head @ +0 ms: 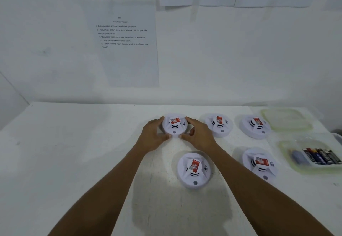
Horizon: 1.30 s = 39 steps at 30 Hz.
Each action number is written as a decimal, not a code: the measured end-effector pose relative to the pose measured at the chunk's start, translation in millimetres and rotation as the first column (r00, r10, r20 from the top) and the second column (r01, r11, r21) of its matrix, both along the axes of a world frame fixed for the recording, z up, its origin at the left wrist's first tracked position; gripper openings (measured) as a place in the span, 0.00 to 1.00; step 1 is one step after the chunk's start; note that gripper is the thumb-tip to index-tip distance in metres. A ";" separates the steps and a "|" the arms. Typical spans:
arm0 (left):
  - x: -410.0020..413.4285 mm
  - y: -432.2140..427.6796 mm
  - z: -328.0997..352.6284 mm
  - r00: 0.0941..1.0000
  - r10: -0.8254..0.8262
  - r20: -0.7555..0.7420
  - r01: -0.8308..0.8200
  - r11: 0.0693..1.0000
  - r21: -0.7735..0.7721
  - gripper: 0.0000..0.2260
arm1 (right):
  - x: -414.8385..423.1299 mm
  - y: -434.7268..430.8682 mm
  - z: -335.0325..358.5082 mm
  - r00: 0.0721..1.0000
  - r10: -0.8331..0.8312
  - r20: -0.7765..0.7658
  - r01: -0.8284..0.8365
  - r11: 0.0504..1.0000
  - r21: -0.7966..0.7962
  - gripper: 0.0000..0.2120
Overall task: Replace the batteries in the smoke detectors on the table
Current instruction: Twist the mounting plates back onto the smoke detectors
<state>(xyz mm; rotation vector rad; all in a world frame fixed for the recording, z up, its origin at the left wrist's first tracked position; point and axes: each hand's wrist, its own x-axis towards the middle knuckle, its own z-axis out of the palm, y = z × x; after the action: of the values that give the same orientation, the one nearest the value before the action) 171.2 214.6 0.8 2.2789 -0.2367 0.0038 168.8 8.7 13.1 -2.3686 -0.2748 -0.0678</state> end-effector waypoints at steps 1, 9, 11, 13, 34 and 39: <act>0.1 -0.2 -0.6 1.000 0.006 0.002 -0.006 1.000 0.002 0.33 | -1.0 0.5 0.2 1.000 -0.004 0.005 0.004 1.000 -0.001 0.28; -4.1 -8.2 6.5 0.998 0.021 0.055 -0.023 0.999 0.035 0.31 | -4.1 -4.2 5.7 0.999 0.026 -0.030 -0.025 0.999 0.021 0.32; -3.4 -14.6 13.0 0.991 0.043 0.131 -0.049 0.998 0.043 0.31 | -3.5 -14.0 14.4 1.000 0.020 0.004 -0.020 1.000 0.012 0.28; -1.9 -26.3 20.9 0.983 0.032 0.180 -0.041 0.998 0.044 0.31 | -3.1 -30.9 26.1 0.998 -0.027 0.062 0.025 0.999 0.040 0.22; 11.3 -162.5 19.2 0.998 -0.041 -0.039 0.034 0.985 -0.171 0.29 | 9.2 -137.9 28.3 0.941 -0.210 -0.266 0.212 0.977 -0.020 0.24; 3.4 -164.5 37.0 0.991 -0.080 -0.111 0.005 0.832 -0.555 0.29 | 0.2 -142.8 30.9 0.920 -0.130 -0.371 0.286 0.869 0.404 0.26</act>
<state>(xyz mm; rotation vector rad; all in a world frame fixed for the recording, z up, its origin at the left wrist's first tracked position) 174.5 50.1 37.7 1.6820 -0.1874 -0.0894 169.0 -134.2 44.0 -1.8915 0.1566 0.1518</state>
